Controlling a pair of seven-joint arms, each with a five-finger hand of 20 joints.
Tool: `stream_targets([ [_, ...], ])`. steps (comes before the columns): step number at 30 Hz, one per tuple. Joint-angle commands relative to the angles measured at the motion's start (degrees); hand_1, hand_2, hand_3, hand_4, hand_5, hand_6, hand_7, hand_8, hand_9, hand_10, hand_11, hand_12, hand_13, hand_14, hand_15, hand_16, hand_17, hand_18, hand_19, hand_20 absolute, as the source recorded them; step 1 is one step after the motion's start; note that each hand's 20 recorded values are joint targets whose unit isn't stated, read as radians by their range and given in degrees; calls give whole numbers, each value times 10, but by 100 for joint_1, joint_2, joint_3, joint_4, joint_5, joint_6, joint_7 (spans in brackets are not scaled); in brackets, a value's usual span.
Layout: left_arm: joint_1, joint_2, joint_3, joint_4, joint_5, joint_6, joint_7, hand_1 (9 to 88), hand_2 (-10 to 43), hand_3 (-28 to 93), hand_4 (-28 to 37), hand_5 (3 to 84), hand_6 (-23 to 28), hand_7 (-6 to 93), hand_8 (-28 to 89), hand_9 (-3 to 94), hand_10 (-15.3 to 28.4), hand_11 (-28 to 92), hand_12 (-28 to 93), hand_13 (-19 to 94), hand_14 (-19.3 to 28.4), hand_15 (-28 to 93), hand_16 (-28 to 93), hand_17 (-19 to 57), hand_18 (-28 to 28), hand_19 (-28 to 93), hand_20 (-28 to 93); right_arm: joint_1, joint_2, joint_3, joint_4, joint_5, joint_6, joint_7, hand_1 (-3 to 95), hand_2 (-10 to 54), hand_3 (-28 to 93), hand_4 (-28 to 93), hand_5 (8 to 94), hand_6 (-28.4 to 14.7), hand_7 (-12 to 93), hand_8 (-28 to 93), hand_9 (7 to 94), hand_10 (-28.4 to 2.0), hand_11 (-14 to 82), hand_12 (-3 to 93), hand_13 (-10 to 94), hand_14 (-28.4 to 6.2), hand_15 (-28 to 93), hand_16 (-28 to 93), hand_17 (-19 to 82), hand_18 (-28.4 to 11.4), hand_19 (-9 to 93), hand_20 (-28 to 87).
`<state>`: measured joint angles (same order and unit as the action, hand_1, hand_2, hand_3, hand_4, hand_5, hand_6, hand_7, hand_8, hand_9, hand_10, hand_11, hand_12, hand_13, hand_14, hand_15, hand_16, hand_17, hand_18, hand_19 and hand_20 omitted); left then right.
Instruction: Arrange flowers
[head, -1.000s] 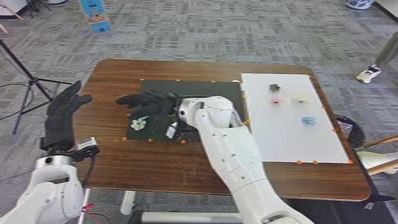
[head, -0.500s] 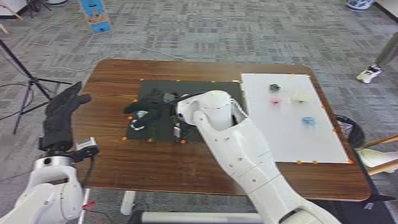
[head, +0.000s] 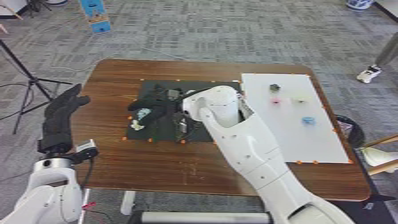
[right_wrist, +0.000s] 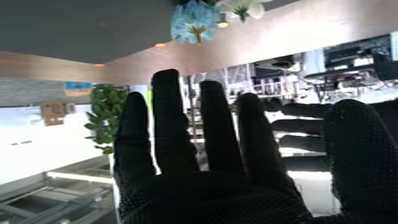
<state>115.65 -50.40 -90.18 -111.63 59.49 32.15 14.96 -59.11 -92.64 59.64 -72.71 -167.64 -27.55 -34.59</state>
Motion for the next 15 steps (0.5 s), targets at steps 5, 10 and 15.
stream_targets([
  [5,-129,-71,100,-33,64,-26,46,219,158,730,-283,353,-16,172,-115,471,115,190,110,285,110,77,12,5,71,12,134,-276,-772,823,595,-2363,480,-657,128,213,668,-175,240,-7,190,-108,385,-75,40,108,215,-183,407,341,-28,-164,482,470],
  [10,-125,-64,83,-45,64,-34,50,219,158,730,-283,353,-16,173,-115,470,114,191,109,283,109,76,13,4,71,10,134,-280,-858,1051,773,-2670,453,-631,129,213,669,-175,239,-5,194,-110,388,-72,41,107,216,-182,412,339,-27,-165,485,471],
  [15,-147,-63,108,-36,75,-58,47,219,158,730,-283,353,-16,172,-116,470,114,190,109,282,109,76,14,3,70,9,134,-296,-886,1145,826,-3071,564,-660,129,213,671,-176,239,-5,194,-111,389,-72,41,106,216,-182,414,336,-27,-165,486,471],
])
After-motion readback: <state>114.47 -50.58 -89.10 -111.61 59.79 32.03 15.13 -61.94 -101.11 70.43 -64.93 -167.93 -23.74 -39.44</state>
